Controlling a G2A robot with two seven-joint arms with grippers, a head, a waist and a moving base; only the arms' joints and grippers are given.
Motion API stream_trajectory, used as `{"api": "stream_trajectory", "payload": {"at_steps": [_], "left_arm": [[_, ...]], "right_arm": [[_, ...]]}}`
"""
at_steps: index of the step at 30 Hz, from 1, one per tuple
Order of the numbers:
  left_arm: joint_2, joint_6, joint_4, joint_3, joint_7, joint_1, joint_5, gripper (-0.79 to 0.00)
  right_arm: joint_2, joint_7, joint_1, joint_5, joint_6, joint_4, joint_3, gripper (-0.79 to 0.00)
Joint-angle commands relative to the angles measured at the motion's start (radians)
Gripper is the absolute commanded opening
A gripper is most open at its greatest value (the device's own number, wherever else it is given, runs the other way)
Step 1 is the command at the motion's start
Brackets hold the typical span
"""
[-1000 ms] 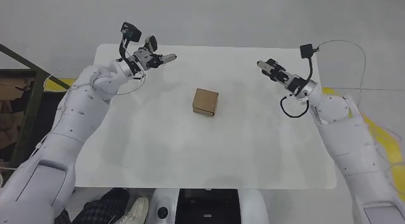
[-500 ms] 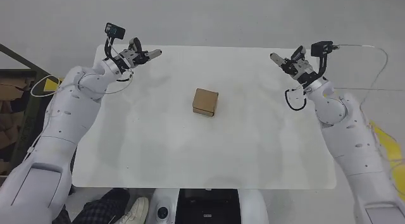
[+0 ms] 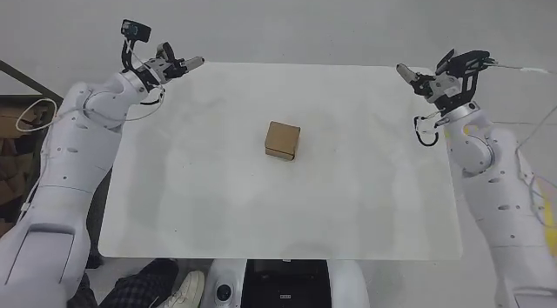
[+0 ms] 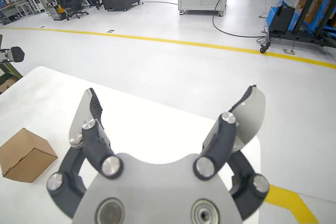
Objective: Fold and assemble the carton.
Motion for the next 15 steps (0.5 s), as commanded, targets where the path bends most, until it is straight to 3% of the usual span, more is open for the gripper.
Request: {"api": "stream_trajectory", "payload": {"at_steps": [1,15], "left_arm": [[0.001,0.000,-0.007,-0.007,-0.005,0.004,-0.010,0.000],[0.000,-0.001,-0.013,-0.007,-0.016,0.004,-0.014,-0.001]], "right_arm": [[-0.001,0.012,0.005,0.001,0.000,-0.006,0.002,0.000],[-0.001,0.014,0.007,0.000,0.000,-0.008,0.002,0.000]]}}
